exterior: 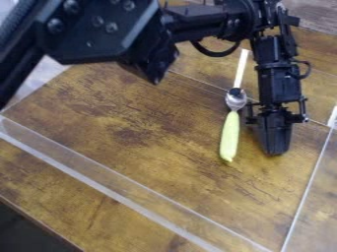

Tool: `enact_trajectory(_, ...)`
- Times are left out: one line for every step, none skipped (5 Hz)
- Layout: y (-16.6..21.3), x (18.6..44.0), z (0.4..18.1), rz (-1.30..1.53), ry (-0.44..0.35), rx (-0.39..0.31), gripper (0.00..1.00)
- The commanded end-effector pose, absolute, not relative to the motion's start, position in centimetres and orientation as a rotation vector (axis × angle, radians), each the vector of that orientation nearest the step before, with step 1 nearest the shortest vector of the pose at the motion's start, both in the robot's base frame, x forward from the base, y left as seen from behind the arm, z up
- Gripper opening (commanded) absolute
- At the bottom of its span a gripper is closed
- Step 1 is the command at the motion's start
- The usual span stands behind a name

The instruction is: Move the green spoon to the right

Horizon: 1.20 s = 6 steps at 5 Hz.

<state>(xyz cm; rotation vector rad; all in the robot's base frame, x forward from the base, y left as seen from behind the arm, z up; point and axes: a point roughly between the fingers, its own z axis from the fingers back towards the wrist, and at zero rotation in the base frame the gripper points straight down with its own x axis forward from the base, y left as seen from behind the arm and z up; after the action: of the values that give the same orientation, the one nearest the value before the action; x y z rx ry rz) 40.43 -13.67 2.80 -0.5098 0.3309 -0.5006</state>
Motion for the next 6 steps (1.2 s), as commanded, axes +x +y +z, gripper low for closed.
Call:
enact_trajectory(-11.8, 40.7, 8.0, -0.451, 0.224, -0.519, 0.00)
enact_trajectory(-11.7, 39.6, 8.9, -0.456, 0.244, -0.545, 0.00)
enact_trajectory(-11.6, 38.6, 9.6, -0.438, 0.293, -0.552, 0.00)
enact_trajectory(-11.0, 37.3, 9.3, -0.435, 0.342, -0.539, 0.00)
enact_trajectory(-10.4, 36.0, 9.7, -0.460, 0.384, -0.526, 0.00)
enact_trajectory(-9.9, 35.3, 10.9, -0.429, 0.388, -0.550, 0.00)
